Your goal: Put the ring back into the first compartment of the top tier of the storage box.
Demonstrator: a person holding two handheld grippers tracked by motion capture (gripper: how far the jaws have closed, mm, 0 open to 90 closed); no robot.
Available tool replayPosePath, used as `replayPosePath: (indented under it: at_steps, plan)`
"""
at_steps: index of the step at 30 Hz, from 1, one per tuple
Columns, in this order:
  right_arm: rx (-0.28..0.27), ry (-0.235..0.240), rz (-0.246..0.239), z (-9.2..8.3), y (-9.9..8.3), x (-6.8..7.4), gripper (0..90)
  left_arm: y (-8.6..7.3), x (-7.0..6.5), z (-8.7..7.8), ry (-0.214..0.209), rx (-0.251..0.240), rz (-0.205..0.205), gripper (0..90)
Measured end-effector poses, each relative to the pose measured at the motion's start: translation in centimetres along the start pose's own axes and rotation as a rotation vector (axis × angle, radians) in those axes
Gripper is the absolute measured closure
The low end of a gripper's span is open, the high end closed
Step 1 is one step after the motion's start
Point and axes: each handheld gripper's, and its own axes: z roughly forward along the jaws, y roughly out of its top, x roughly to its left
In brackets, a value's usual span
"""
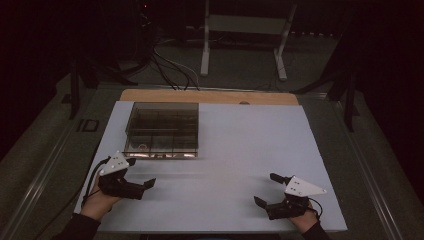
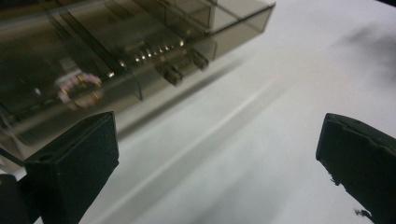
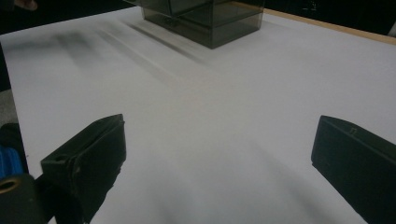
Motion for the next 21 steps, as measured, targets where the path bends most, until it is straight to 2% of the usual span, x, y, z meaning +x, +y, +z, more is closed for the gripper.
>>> replayPosePath:
  at_steps: [2,8,10,12,15,18,19,21]
  plan:
    - [0.0,0.0,-0.001,0.0,0.0,0.0,2.9,-0.6,-0.5,0.4,-0.013,-0.003,0.005,0.9]
    - [0.0,0.003,-0.003,0.0,0.0,0.0,2.9,-1.3,-0.9,0.9,-0.021,0.003,0.009,0.9]
    - [0.001,0.005,-0.001,0.0,0.0,0.0,2.9,-1.9,-1.0,1.4,-0.043,0.001,0.007,0.9]
    - [0.001,0.006,0.0,0.0,0.0,0.0,2.9,-2.6,-0.9,2.0,-0.055,0.031,0.014,0.9]
    - [0.002,0.005,-0.003,0.0,0.0,0.0,2.9,-3.2,-0.9,2.1,-0.063,0.037,0.029,0.9]
    - [0.002,0.005,-0.002,0.0,0.0,0.0,2.9,-3.6,-0.7,2.0,-0.073,0.026,0.046,0.9]
    - [0.003,0.005,-0.002,0.0,0.0,0.0,2.9,-3.8,-0.5,2.0,-0.088,0.02,0.055,0.9]
    - [0.003,0.005,-0.003,0.0,0.0,0.0,2.9,-4.6,0.4,1.8,-0.098,0.015,0.059,0.9]
